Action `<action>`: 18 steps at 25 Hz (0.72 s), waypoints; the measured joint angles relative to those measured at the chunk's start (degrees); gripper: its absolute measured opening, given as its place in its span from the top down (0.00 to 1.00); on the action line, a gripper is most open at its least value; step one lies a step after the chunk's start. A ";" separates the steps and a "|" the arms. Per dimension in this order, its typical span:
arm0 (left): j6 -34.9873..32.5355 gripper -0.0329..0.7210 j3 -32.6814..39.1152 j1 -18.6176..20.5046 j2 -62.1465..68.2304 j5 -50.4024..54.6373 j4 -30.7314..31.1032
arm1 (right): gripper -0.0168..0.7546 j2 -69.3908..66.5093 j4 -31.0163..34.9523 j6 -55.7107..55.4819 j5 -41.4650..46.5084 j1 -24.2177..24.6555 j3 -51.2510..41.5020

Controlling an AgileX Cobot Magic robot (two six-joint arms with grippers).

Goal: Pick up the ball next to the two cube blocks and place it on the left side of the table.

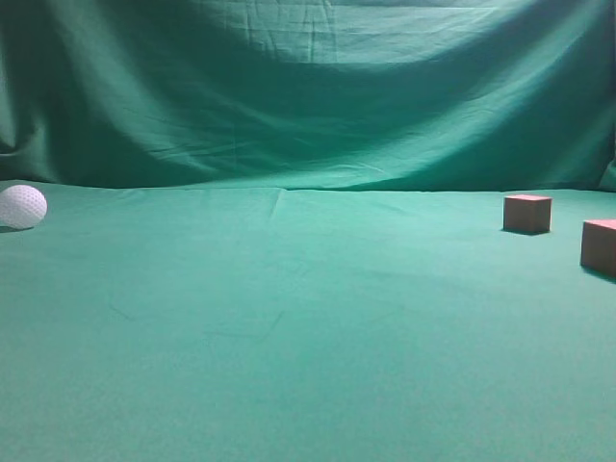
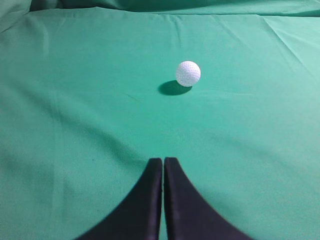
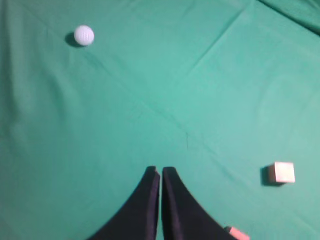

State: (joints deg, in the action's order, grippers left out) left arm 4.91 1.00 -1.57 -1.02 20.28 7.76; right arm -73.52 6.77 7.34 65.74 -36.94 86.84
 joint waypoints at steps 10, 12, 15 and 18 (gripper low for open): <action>0.00 0.96 0.00 0.00 0.00 0.00 0.00 | 0.98 27.33 0.00 -1.51 -20.97 0.00 -33.42; 0.00 0.96 0.00 0.00 0.00 0.00 0.00 | 0.98 29.21 0.00 -1.51 -20.74 0.00 -34.72; 0.00 0.96 0.00 0.00 0.00 0.00 0.00 | 0.98 35.62 -1.10 -1.60 -20.46 0.00 -38.21; 0.00 0.96 0.00 0.00 0.00 0.00 0.00 | 0.98 38.42 -1.92 -1.60 -20.40 0.00 -38.47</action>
State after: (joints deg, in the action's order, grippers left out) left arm 4.91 1.00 -1.57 -1.02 20.28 7.76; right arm -35.10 4.85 5.74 45.34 -36.94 48.37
